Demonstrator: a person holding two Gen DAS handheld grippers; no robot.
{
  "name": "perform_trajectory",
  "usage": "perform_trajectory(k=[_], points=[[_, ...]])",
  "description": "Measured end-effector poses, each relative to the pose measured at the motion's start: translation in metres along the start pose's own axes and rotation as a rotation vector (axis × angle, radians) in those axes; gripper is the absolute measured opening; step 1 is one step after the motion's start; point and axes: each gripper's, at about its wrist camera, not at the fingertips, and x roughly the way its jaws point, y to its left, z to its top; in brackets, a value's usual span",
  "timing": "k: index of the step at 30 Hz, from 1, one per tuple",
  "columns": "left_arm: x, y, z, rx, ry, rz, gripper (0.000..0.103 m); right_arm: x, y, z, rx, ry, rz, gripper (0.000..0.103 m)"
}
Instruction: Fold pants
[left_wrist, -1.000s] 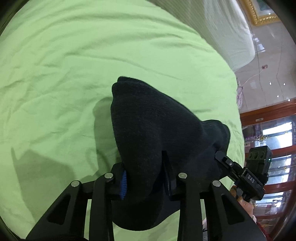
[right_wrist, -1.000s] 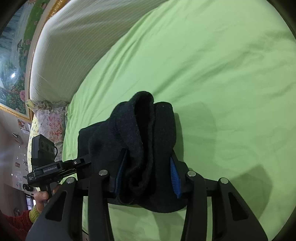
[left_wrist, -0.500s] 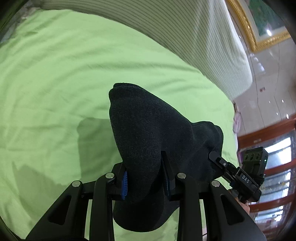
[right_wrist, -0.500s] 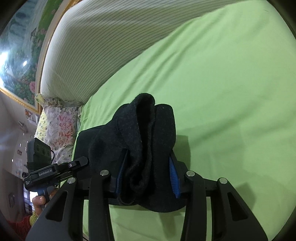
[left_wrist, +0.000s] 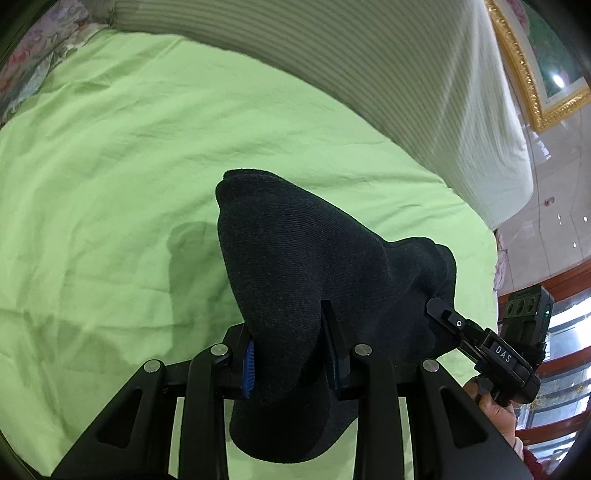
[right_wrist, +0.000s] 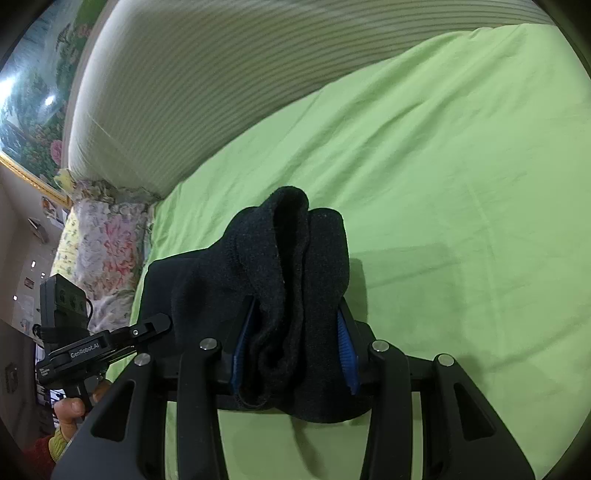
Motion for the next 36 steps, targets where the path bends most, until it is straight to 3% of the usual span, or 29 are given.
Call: perform_trajectory(k=[15,18,20,27,32,36], points=[[0.021,0.013,-0.006,-0.006,0.029,0.017,0.045,0.014,-0.020,0.001,0.008,0.018,-0.047,0.054],[0.016,0.012,-0.009,0.007,0.024,0.031,0.051,0.012,-0.018,0.001,-0.007,0.015,-0.075,0.056],[0.012,0.012,-0.010,0.010,0.011,0.055,0.062,0.011,-0.015,0.001,-0.026,0.010,-0.094,0.057],[0.002,0.019,-0.020,-0.025,-0.003,0.082,0.068,-0.003,-0.001,-0.002,-0.110,-0.037,-0.145,0.070],[-0.010,0.015,-0.031,-0.008,-0.028,0.124,0.079,-0.010,0.007,-0.008,-0.155,-0.055,-0.159,0.074],[-0.019,0.010,-0.042,0.000,-0.035,0.145,0.079,-0.015,0.012,-0.015,-0.190,-0.073,-0.157,0.077]])
